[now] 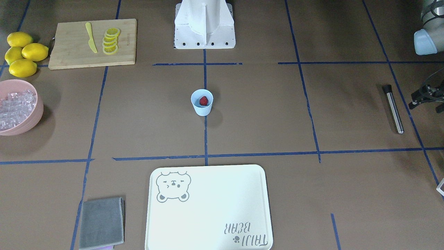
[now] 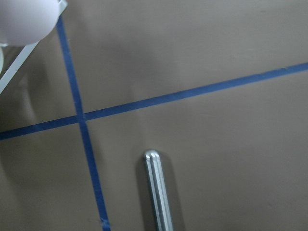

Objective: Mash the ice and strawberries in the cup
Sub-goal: 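Withdraw the left gripper back toward the steel pestle, then grasp the steel pestle with the left gripper and lift it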

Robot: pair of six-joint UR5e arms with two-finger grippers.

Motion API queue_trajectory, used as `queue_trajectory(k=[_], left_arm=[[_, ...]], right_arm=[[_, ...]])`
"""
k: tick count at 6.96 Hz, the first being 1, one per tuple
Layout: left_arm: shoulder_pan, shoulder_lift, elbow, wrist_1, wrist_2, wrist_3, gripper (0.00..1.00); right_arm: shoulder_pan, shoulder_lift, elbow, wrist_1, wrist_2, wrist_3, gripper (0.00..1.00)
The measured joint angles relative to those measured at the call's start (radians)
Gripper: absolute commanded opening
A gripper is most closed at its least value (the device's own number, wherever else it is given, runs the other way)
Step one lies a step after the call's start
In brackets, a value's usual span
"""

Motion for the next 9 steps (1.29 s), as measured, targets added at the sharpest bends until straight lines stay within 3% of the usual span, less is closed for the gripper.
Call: queue_trajectory(k=[3,5,6,7,8,9], left_arm=[[0.098,-0.011,0.13,-0.204,0.009,-0.175,1.0],[0.152,-0.021,0.189,-0.274,0.012,-0.229,0.97],[0.16,-0.03,0.211,-0.284,0.021,-0.234,0.84],[0.164,-0.036,0.224,-0.287,0.036,-0.236,0.31],[0.165,-0.04,0.229,-0.287,0.045,-0.239,0.06],[0.165,-0.042,0.231,-0.288,0.048,-0.24,0.01]], right_arm=[[0.0,0.0,0.0,0.0,0.0,-0.001,1.0],[0.0,-0.001,-0.001,0.0,0.0,-0.002,1.0],[0.0,-0.001,-0.001,0.0,0.0,-0.002,1.0],[0.0,-0.001,-0.001,0.0,0.0,-0.002,1.0],[0.0,-0.001,-0.001,0.0,0.0,-0.002,1.0],[0.0,-0.002,-0.002,0.0,0.0,-0.003,1.0]])
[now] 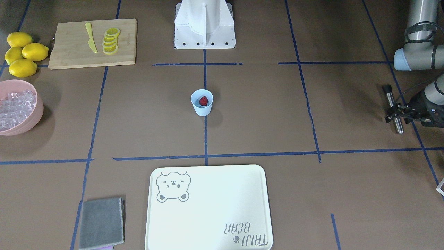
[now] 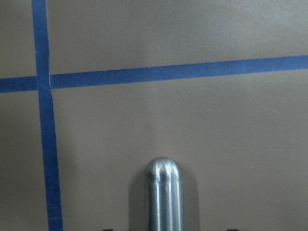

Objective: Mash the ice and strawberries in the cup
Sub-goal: 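Grasp the steel pestle with the left gripper and lift it, then carry the pestle over the cup and lower it inside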

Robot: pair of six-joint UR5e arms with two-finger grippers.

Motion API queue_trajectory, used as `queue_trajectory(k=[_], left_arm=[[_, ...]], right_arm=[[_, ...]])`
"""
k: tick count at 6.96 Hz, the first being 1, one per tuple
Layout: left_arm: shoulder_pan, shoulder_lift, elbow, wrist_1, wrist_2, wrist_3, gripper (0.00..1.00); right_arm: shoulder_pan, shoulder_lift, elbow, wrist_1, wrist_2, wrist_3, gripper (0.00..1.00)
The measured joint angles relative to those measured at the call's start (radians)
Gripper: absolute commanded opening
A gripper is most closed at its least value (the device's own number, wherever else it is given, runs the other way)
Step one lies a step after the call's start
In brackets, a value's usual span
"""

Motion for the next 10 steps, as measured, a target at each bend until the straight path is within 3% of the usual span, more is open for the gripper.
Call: queue_trajectory(k=[3,5,7,10], left_arm=[[0.0,-0.008,-0.009,-0.006,0.003,0.003,0.0],[0.0,-0.043,-0.07,-0.029,0.004,0.01,0.0],[0.0,-0.094,-0.149,-0.189,-0.01,0.06,0.11],[0.02,-0.306,-0.198,-0.433,-0.018,0.045,0.02]], right_arm=[[0.0,-0.001,0.0,0.0,0.0,0.0,1.0],[0.0,-0.001,0.0,0.0,0.0,0.001,1.0],[0.0,-0.001,0.0,0.0,0.0,0.001,1.0],[0.0,0.0,0.001,0.002,0.0,0.001,1.0]])
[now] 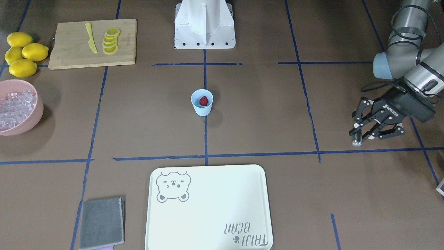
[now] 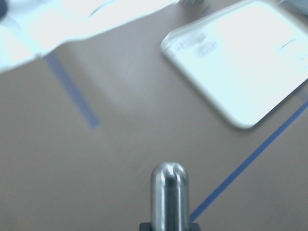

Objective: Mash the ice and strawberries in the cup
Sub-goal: 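Carry the pestle over the cup and lower it inside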

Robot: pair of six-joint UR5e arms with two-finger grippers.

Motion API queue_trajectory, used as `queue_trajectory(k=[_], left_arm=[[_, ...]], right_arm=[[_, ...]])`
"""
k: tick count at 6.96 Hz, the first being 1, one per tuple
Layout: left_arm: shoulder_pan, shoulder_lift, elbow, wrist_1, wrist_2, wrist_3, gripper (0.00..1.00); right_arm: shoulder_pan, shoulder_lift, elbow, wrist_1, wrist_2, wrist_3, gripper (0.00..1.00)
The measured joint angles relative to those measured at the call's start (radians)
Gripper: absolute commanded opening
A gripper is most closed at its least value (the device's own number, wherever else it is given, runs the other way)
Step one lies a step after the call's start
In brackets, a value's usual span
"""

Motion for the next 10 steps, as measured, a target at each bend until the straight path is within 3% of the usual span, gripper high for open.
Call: queue_trajectory(k=[2,4,6,8,10], left_arm=[[0.051,-0.083,-0.039,-0.127,0.004,-0.047,0.0],[0.118,-0.12,-0.046,-0.354,0.072,-0.055,0.0],[0.235,-0.13,-0.035,-0.568,0.259,-0.05,0.0],[0.374,-0.131,-0.019,-0.702,0.429,-0.021,0.0],[0.593,-0.133,-0.005,-0.771,0.687,0.068,0.0]], right_arm=[[0.0,0.0,0.0,0.0,0.0,0.002,1.0],[0.0,0.002,0.0,0.0,-0.001,0.006,1.0],[0.0,0.003,0.002,0.0,-0.001,0.009,1.0],[0.0,0.004,0.007,0.0,0.001,0.01,1.0],[0.0,0.005,0.007,0.0,0.001,0.01,1.0]])
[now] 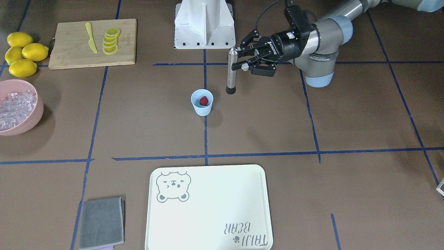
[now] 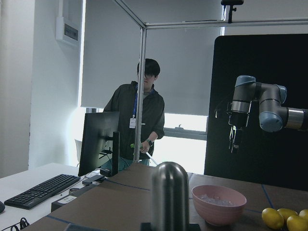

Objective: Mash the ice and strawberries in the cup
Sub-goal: 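Carry the pestle over the cup and lower it inside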

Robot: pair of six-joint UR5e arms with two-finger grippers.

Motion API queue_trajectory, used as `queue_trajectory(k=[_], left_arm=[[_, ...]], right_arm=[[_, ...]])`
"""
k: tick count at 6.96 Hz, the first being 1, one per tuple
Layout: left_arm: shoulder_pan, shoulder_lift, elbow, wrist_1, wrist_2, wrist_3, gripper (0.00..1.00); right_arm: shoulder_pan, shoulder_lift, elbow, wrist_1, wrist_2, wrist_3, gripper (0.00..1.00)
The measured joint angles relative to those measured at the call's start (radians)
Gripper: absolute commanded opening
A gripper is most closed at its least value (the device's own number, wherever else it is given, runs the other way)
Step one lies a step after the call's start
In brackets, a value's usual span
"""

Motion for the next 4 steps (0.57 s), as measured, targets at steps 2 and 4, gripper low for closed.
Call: queue_trajectory(k=[2,4], left_arm=[[0.103,-0.031,0.038,-0.008,0.115,0.099,0.0],[0.139,-0.081,0.108,-0.011,0.187,0.145,0.0]], right_arm=[[0.0,0.0,0.0,0.0,-0.001,0.0,1.0],[0.0,0.0,0.0,0.0,0.0,-0.001,1.0]])
